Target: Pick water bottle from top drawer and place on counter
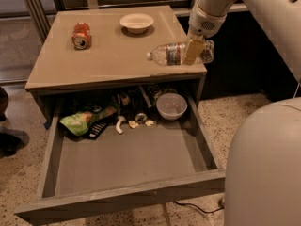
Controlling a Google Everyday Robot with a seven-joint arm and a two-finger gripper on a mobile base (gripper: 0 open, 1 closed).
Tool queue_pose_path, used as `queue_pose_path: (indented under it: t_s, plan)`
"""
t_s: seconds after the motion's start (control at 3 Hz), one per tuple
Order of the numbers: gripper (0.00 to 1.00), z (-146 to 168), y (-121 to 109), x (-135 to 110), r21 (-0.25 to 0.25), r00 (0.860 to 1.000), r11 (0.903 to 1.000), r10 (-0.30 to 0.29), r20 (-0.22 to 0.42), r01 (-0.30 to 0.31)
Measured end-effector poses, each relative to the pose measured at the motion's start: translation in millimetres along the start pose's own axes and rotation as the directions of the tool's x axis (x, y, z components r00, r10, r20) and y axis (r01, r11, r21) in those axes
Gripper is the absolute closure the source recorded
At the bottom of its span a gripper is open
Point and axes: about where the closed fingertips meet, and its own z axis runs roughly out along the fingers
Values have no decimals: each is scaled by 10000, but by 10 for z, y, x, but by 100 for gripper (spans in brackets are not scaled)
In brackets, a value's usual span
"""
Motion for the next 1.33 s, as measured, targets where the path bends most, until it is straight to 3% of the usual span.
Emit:
queue_pose_path:
  t_s: [0.33, 1.0, 1.33]
  plan:
    - [100, 172, -511, -209, 190, 9976, 9994, 261, 644, -274]
    - [100, 336, -547, -288, 64, 9965, 9997, 225, 802, -231]
    - [100, 724, -423, -281, -601, 9983, 9982, 127, 566, -93]
